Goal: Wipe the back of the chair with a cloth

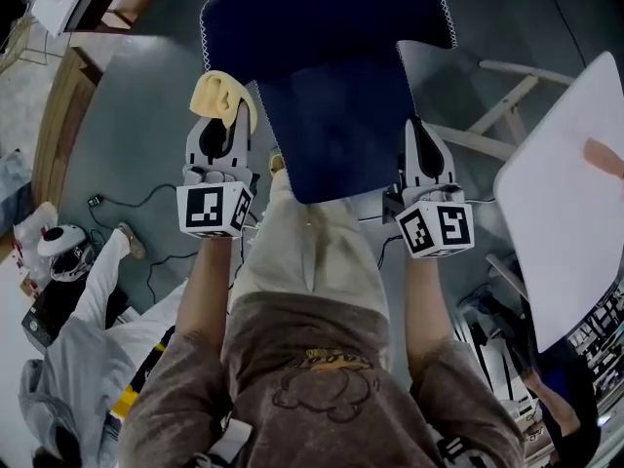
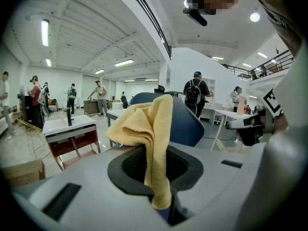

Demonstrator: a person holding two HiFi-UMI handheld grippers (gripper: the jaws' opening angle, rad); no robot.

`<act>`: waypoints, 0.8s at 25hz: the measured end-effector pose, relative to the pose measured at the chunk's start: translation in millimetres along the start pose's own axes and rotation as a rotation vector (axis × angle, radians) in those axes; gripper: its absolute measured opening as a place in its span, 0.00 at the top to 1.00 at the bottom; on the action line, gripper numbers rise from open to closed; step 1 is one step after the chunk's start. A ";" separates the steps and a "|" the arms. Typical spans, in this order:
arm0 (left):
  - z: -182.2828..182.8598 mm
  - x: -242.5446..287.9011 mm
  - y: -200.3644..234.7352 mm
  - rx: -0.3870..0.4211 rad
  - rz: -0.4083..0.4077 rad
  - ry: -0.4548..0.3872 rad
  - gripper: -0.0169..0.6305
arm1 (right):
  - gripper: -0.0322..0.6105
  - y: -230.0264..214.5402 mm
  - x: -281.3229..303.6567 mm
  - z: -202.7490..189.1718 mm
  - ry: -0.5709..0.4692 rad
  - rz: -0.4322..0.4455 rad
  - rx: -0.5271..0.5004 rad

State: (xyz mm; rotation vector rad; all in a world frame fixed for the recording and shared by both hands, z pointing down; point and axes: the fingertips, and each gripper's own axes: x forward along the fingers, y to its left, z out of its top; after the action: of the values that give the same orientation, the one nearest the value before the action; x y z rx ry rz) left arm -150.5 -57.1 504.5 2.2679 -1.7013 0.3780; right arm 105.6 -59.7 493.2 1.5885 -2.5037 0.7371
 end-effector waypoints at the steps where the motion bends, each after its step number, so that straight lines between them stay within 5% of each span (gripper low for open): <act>1: -4.2 -1.1 5.3 0.000 0.024 0.000 0.89 | 0.91 1.7 0.4 -0.6 0.001 0.004 -0.002; 9: -11.5 18.9 24.9 0.005 0.120 0.015 0.89 | 0.91 10.4 4.2 -2.6 0.013 0.012 -0.005; 20: -17.0 53.1 19.4 0.003 0.136 0.027 0.89 | 0.91 -3.0 2.3 -7.6 0.019 -0.025 0.009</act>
State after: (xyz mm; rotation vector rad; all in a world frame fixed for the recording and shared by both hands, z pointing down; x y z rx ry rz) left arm -155.4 -103.1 541.2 2.1448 -1.8483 0.4380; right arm 105.8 -59.3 501.7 1.6048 -2.4667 0.7574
